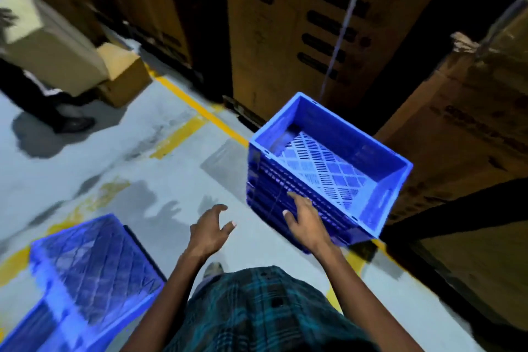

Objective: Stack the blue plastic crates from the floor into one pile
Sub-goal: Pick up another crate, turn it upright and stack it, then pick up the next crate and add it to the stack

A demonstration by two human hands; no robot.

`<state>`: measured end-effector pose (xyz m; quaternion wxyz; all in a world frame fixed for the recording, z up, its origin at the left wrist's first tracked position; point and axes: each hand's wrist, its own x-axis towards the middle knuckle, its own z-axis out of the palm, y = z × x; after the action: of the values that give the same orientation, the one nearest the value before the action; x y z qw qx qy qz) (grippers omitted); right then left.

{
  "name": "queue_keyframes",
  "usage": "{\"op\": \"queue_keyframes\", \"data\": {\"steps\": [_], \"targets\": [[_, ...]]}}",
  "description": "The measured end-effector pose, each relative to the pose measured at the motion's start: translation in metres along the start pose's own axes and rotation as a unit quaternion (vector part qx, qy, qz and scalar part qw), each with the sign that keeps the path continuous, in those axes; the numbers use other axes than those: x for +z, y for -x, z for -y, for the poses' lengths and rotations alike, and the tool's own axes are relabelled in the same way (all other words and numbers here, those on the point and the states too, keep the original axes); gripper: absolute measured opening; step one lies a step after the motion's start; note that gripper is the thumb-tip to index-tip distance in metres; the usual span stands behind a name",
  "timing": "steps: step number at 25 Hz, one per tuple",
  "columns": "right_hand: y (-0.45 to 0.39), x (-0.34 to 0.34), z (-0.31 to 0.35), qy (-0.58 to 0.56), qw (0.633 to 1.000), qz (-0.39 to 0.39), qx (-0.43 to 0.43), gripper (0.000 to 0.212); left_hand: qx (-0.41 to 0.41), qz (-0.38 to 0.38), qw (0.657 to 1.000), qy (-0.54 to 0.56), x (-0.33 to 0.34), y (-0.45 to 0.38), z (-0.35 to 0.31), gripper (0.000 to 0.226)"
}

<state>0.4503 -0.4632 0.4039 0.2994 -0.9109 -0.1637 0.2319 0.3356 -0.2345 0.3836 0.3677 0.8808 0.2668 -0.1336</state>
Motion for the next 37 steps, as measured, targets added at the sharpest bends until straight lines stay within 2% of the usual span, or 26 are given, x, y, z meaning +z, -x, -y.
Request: {"op": "queue_keyframes", "data": {"steps": [3, 6, 8, 10, 15, 19, 23, 27, 31, 32, 34, 37], "targets": [[-0.012, 0.025, 0.033, 0.018, 0.998, 0.014, -0.058, 0.052, -0.036, -0.024, 0.999, 0.030, -0.020, 0.021, 0.028, 0.051], [-0.020, 0.076, 0.079, 0.075, 0.981, 0.138, -0.116, 0.048, -0.107, -0.097, 0.986, 0.085, -0.041, 0.065, 0.096, 0.048], [-0.031, 0.084, 0.086, 0.071, 0.978, 0.169, -0.104, 0.044, -0.129, -0.106, 0.981, 0.103, -0.044, 0.074, 0.116, 0.046], [-0.035, 0.139, 0.135, 0.104, 0.959, 0.217, -0.147, 0.041, -0.193, -0.152, 0.958, 0.150, -0.064, 0.109, 0.183, 0.047], [-0.023, 0.256, 0.241, 0.135, 0.922, 0.298, -0.208, 0.039, -0.298, -0.205, 0.903, 0.232, -0.089, 0.170, 0.306, 0.040], [-0.003, 0.337, 0.303, 0.213, 0.862, 0.400, -0.228, 0.040, -0.363, -0.244, 0.839, 0.324, -0.088, 0.208, 0.378, 0.036], [-0.012, 0.410, 0.349, 0.247, 0.818, 0.454, -0.251, 0.037, -0.421, -0.278, 0.771, 0.388, -0.081, 0.220, 0.425, 0.034], [-0.032, 0.484, 0.372, 0.192, 0.853, 0.454, -0.171, 0.027, -0.482, -0.289, 0.703, 0.435, -0.074, 0.211, 0.460, 0.031], [-0.067, 0.585, 0.384, 0.225, 0.832, 0.479, -0.168, 0.037, -0.514, -0.346, 0.631, 0.466, -0.067, 0.171, 0.521, 0.012], [-0.075, 0.614, 0.387, 0.234, 0.827, 0.485, -0.162, 0.039, -0.519, -0.353, 0.623, 0.467, -0.062, 0.158, 0.542, 0.009], [-0.088, 0.668, 0.385, 0.230, 0.844, 0.466, -0.130, 0.041, -0.526, -0.351, 0.608, 0.480, -0.048, 0.131, 0.581, 0.010], [-0.109, 0.743, 0.360, 0.218, 0.869, 0.442, -0.054, 0.052, -0.533, -0.328, 0.612, 0.484, -0.020, 0.095, 0.636, 0.021]]}}
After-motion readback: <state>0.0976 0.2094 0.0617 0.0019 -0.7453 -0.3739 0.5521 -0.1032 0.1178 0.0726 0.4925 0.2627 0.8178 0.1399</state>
